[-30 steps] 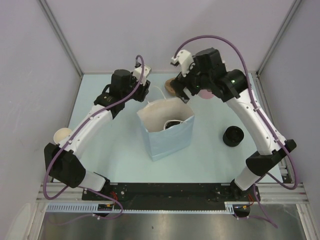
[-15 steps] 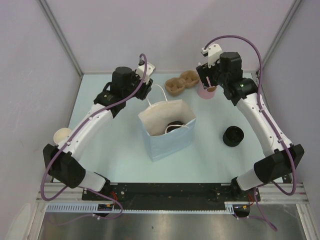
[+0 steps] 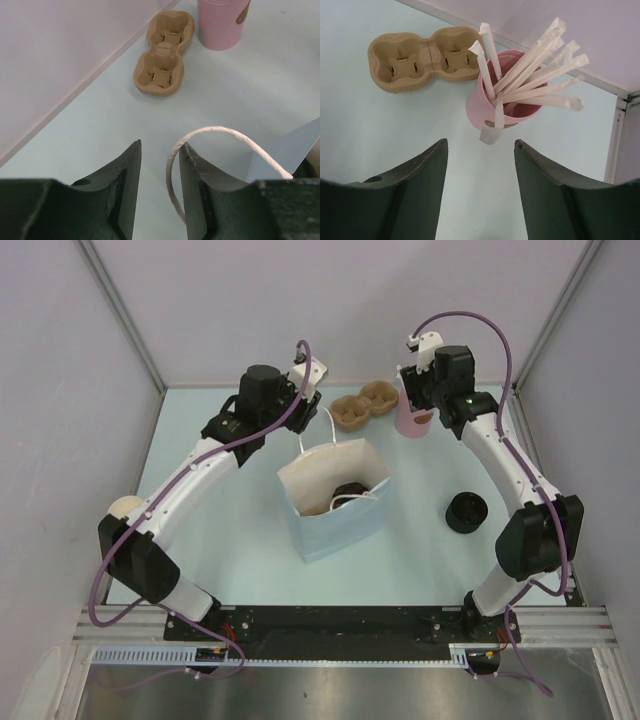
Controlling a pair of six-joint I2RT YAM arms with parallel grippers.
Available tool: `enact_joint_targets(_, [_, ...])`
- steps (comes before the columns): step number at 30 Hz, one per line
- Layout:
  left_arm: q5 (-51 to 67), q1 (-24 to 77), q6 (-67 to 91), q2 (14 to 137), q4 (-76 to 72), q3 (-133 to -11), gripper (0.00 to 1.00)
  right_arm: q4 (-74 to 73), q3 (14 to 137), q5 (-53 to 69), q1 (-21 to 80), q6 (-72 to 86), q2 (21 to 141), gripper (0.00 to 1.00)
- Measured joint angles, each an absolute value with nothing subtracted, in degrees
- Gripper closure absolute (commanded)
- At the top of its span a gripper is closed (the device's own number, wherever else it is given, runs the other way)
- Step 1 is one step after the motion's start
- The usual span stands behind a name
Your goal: Pack the takeout coffee
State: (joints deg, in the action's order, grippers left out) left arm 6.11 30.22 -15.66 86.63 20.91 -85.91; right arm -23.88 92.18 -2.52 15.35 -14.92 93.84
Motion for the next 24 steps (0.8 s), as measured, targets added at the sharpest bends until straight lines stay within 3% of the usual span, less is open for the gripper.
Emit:
enact_joint_targets(18, [5.17, 33.12, -16.56, 90.63, 21.61, -91.79, 0.60, -20.80, 92.62, -4.91, 14.74, -13.26, 100.77, 0.55])
enact_joint_targets(24, [5.15, 33.76, -16.56, 91.42, 21.67, -92.42, 0.61, -19.92, 92.71, -6.28, 14.37, -12.99, 101.19, 0.73])
